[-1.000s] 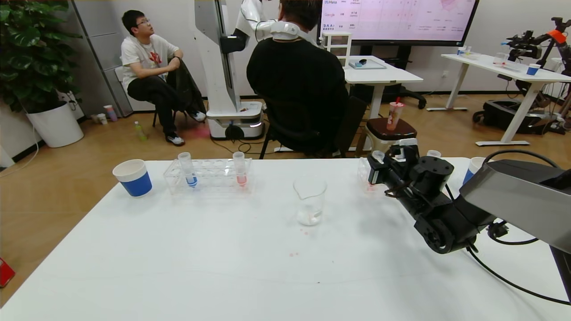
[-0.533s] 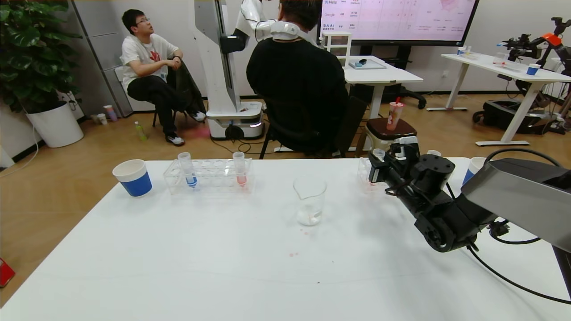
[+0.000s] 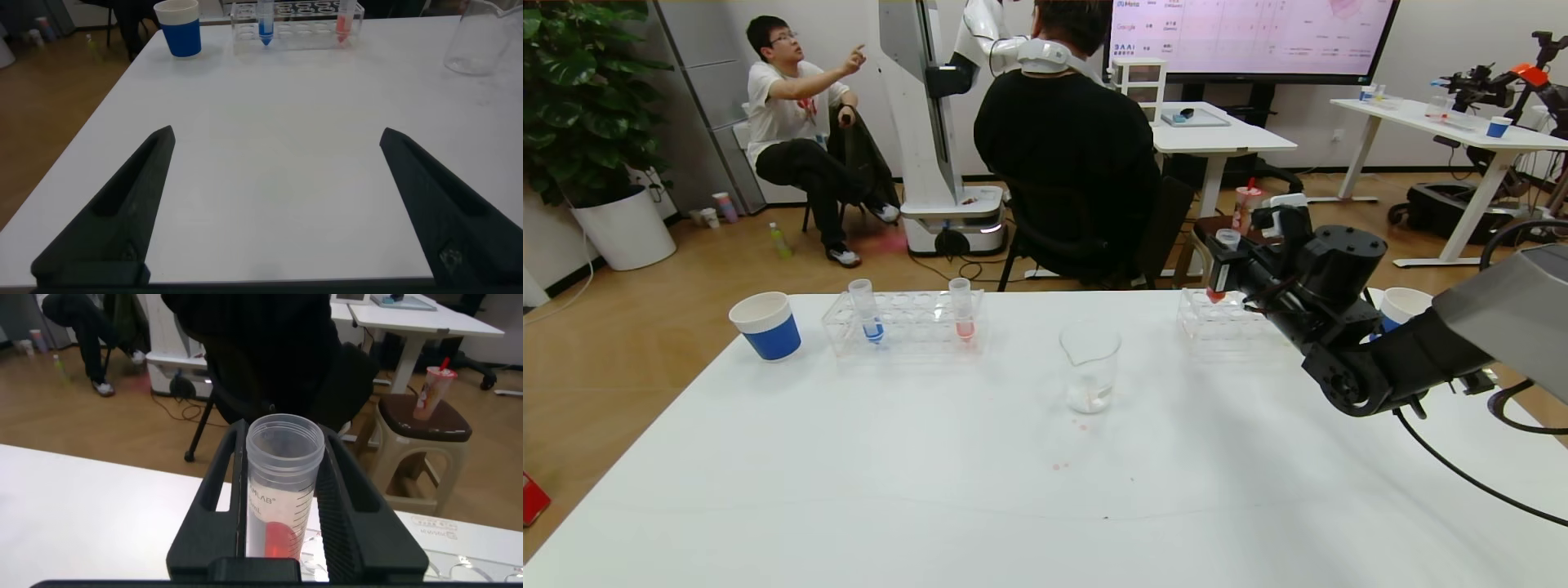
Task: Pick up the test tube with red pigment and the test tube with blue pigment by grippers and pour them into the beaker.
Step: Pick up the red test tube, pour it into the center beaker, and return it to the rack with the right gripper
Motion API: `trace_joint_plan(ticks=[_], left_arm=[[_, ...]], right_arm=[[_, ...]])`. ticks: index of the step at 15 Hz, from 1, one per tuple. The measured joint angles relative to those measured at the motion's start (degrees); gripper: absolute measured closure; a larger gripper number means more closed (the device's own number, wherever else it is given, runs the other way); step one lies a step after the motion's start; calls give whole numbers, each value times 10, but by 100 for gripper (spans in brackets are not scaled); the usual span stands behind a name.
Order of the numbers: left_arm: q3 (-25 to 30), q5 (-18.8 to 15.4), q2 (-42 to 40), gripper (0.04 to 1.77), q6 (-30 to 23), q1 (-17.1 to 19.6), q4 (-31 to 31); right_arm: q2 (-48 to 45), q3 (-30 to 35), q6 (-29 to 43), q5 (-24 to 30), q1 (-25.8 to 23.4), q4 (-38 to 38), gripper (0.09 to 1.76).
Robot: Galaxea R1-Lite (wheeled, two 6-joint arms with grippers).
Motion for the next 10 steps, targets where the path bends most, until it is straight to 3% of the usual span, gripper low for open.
trace_joint_plan(ticks=[5,10], left_arm=[[0,0,0,6,0,0,0],[0,0,0,6,0,0,0]], right_arm=[[-43,2,-1,35,14,27,134],[-39,46,-3,128,60,-39,134]])
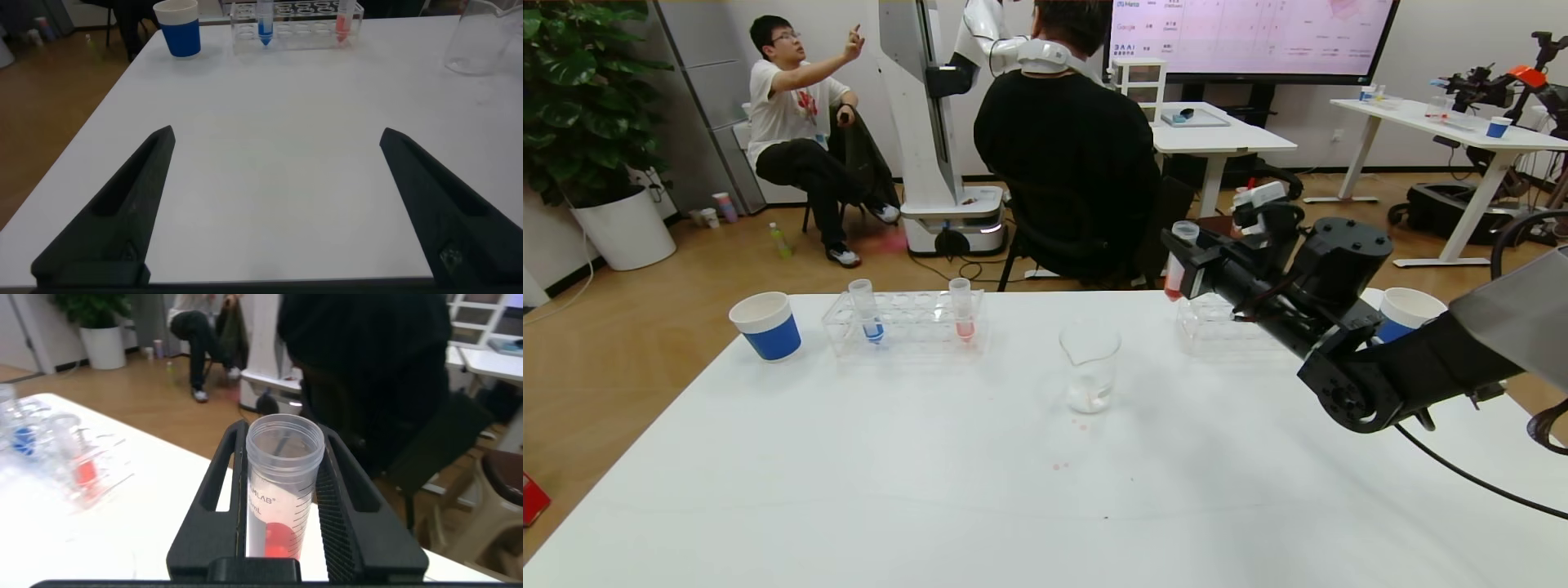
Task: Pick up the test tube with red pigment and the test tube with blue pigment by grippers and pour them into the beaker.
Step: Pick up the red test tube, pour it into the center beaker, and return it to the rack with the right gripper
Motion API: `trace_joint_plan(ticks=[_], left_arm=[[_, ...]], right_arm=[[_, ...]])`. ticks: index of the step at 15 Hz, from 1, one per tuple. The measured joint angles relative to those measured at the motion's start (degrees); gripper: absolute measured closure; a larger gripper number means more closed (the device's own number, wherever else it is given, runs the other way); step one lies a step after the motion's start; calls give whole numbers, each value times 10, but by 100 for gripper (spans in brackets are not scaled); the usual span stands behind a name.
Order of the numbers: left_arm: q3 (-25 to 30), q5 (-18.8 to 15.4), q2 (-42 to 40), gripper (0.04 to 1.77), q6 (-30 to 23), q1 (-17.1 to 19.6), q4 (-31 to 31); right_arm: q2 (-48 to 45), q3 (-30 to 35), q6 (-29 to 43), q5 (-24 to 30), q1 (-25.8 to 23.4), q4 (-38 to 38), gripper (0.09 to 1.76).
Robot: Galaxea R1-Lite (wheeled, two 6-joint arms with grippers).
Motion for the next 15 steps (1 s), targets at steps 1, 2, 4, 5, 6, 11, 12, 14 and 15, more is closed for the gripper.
trace_joint_plan(ticks=[1,2,4,5,6,11,12,14,15], left_arm=[[0,0,0,6,0,0,0],[0,0,0,6,0,0,0],[0,0,0,6,0,0,0],[0,0,0,6,0,0,0],[0,0,0,6,0,0,0],[0,0,0,6,0,0,0],[0,0,0,6,0,0,0],[0,0,0,6,0,0,0],[0,0,0,6,0,0,0]], right_arm=[[3,9,-14,14,13,-9,134],[6,17,-34,26,24,-15,134],[13,33,-87,66,41,-52,134],[17,38,-123,82,45,-63,134],[20,41,-165,96,48,-68,134],[28,43,-286,161,45,-84,134],[33,39,-294,164,44,-102,134],[51,30,-300,177,42,-151,134],[60,26,-311,190,43,-169,134]])
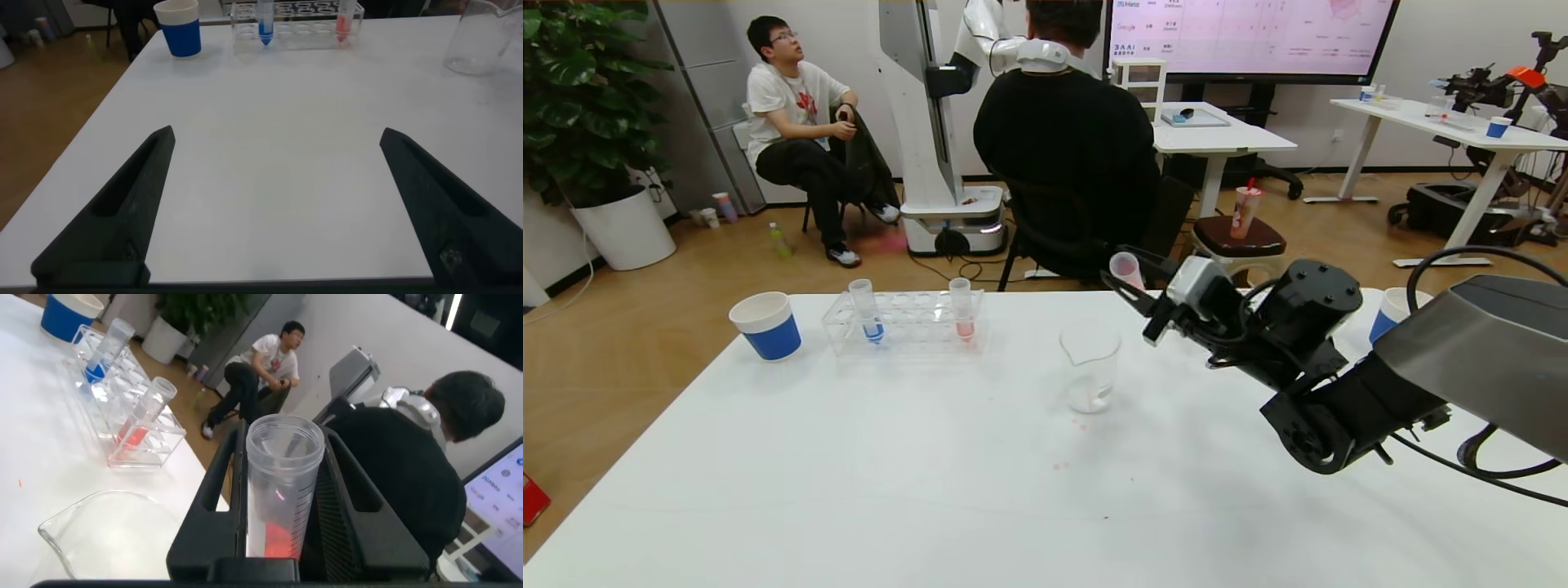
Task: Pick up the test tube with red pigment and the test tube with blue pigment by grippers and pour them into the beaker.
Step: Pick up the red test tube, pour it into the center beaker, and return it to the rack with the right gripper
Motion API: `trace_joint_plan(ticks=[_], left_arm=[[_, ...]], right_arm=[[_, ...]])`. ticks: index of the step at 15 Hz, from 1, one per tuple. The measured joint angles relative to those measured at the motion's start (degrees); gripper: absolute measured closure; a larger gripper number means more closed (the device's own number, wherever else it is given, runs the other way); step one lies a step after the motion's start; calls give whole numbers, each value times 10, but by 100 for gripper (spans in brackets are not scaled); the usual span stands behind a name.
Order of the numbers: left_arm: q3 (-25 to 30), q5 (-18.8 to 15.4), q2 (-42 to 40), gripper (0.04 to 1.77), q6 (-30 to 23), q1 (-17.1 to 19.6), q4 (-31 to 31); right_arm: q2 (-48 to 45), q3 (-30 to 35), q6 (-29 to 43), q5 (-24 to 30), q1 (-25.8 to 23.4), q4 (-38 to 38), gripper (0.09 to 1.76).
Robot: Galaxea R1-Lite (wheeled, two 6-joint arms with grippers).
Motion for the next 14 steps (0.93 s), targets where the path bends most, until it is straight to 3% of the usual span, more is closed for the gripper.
trace_joint_plan(ticks=[7,14], left_arm=[[0,0,0,6,0,0,0],[0,0,0,6,0,0,0]], right_arm=[[40,-15,-134,56,-10,-6,134],[71,-77,-251,101,-15,33,134]])
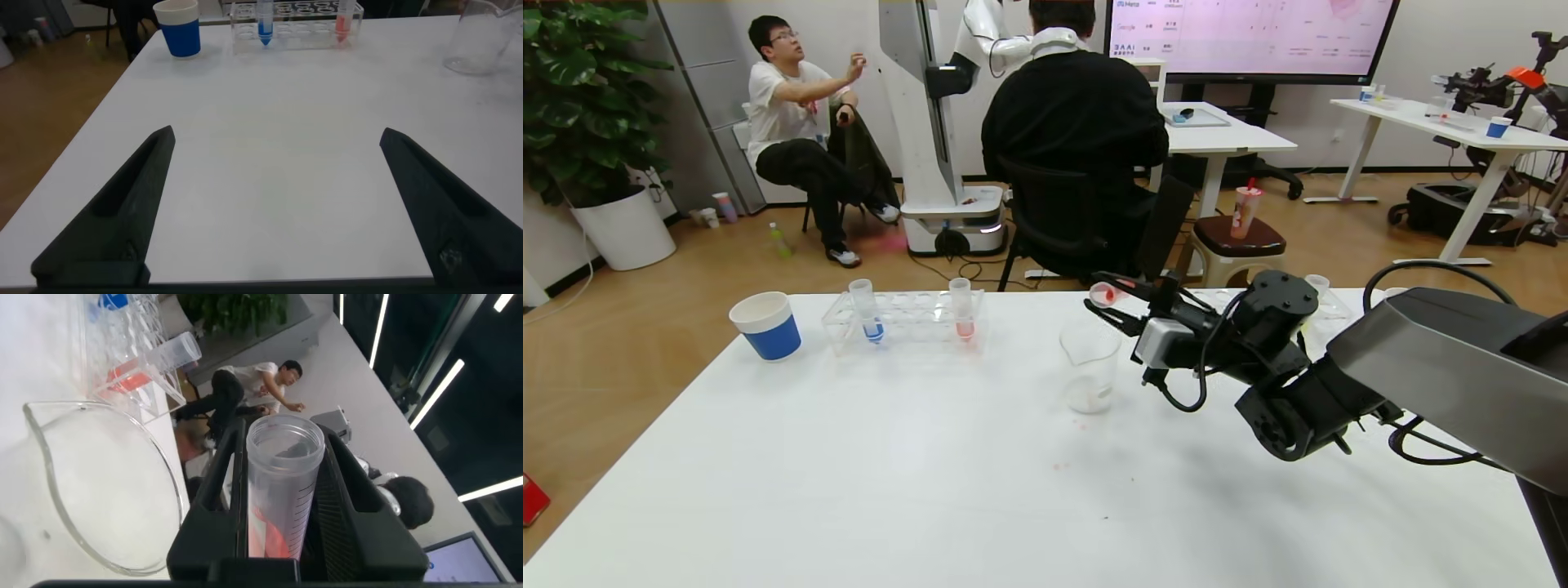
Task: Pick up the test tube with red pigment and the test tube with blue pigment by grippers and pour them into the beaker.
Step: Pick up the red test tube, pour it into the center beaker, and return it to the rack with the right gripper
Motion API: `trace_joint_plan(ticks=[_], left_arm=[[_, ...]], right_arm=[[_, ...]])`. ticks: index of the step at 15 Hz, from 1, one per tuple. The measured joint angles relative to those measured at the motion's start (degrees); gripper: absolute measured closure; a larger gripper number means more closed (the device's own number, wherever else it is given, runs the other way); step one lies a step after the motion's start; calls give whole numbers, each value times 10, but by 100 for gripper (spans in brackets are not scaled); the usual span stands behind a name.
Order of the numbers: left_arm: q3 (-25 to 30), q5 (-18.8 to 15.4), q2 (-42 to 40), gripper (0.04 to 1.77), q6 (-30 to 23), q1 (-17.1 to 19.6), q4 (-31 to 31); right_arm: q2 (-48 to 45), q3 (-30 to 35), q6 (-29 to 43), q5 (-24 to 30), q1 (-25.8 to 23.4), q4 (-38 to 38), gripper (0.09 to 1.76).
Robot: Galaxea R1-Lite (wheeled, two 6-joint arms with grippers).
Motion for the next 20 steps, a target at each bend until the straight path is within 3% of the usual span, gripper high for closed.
trace_joint_plan(ticks=[6,20], left_arm=[[0,0,0,6,0,0,0],[0,0,0,6,0,0,0]], right_arm=[[8,-45,-92,42,-19,40,134],[15,-57,-243,43,-13,67,134]])
